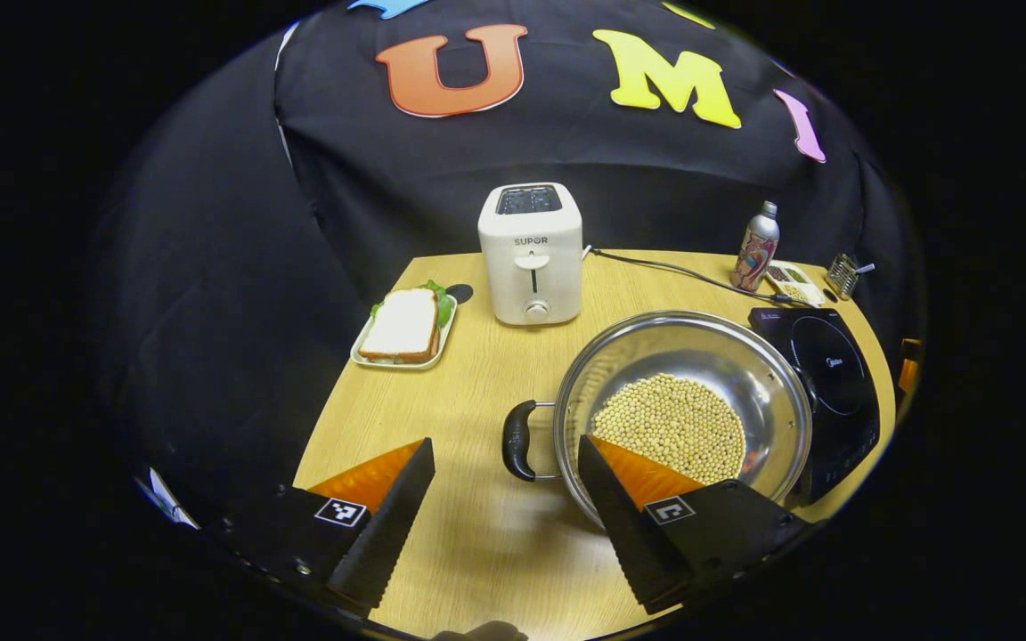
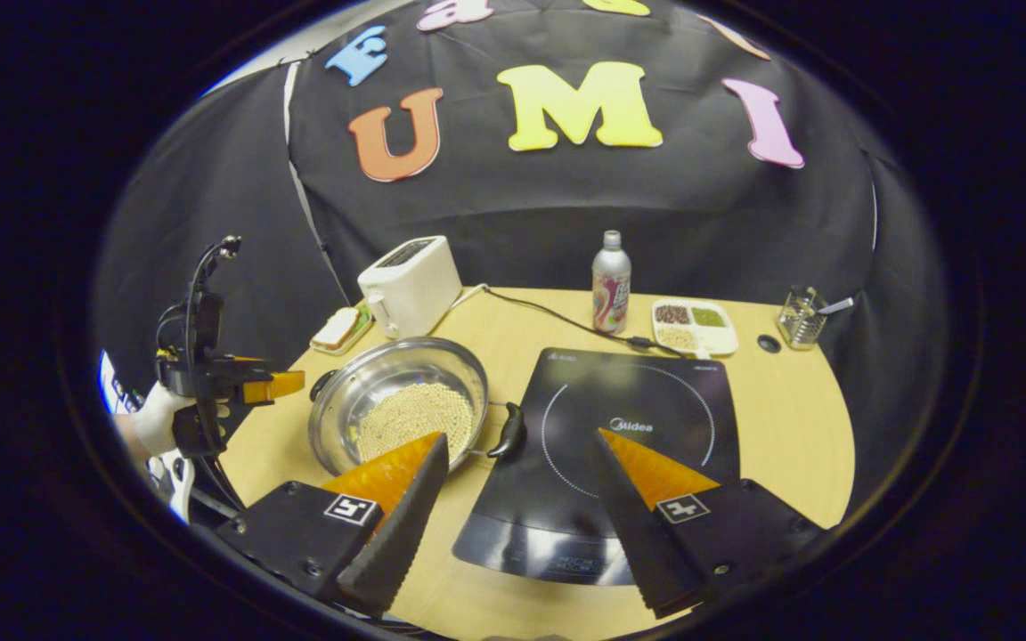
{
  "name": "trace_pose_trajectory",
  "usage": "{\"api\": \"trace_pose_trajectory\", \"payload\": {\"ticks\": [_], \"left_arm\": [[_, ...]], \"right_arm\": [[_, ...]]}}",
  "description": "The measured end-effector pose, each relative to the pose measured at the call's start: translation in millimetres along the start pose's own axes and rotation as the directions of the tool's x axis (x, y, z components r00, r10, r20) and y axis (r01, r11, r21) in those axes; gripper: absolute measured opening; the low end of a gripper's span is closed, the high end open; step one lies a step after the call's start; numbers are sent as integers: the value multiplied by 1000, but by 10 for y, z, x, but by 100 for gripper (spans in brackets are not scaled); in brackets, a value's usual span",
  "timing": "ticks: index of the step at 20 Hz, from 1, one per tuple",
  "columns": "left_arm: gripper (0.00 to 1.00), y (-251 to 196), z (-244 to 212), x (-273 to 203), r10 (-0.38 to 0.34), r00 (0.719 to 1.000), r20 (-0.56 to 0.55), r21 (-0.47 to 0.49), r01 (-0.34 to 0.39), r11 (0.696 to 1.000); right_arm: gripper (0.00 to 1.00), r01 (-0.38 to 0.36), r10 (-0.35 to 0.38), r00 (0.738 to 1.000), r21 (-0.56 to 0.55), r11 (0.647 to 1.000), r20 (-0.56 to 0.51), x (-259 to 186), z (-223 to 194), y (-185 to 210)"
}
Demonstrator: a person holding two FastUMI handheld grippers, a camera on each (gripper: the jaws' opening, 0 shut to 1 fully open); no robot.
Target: First push the handle of the pot to place it horizontally, then grasp the pot with both hands and set it on the induction cooktop.
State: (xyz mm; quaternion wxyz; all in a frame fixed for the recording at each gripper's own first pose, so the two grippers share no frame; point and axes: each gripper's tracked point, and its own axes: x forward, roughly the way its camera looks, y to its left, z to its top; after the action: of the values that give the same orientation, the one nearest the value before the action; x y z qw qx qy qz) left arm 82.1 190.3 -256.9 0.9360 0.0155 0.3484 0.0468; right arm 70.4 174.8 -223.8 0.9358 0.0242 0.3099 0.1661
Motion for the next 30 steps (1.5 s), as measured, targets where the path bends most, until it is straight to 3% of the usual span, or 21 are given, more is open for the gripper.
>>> {"api": "trace_pose_trajectory", "payload": {"ticks": [13,22,23,24,25,26,27,28,29,30], "left_arm": [[100,-53,-122,517,-43,994,-105,39,48,998],[97,-127,-178,731,-94,976,-195,68,109,992],[94,-153,-190,738,-106,973,-205,63,121,991],[92,-174,-191,754,-113,971,-211,61,129,990],[87,-182,-199,764,-117,969,-218,65,134,989],[85,-192,-200,777,-120,967,-226,71,139,988],[83,-210,-206,780,-123,964,-234,75,144,987],[82,-228,-203,787,-124,963,-241,82,148,986],[78,-252,-208,797,-128,960,-248,89,155,984],[75,-263,-214,812,-125,959,-255,98,154,983]], "right_arm": [[96,12,-13,984,-11,1000,-176,1038,-184,201],[91,30,-30,963,-2,1000,-267,1336,-298,179],[95,35,-32,959,5,999,-283,1348,-330,188],[89,33,-27,953,14,999,-300,1369,-349,199],[93,39,-32,951,15,999,-307,1372,-353,199],[92,35,-29,951,13,999,-306,1439,-325,205],[84,44,-36,945,16,999,-326,1406,-323,199],[85,51,-44,944,13,999,-326,1391,-304,203],[73,62,-56,932,6,998,-357,1420,-337,171],[77,73,-68,928,-1,997,-367,1434,-320,158]]}}
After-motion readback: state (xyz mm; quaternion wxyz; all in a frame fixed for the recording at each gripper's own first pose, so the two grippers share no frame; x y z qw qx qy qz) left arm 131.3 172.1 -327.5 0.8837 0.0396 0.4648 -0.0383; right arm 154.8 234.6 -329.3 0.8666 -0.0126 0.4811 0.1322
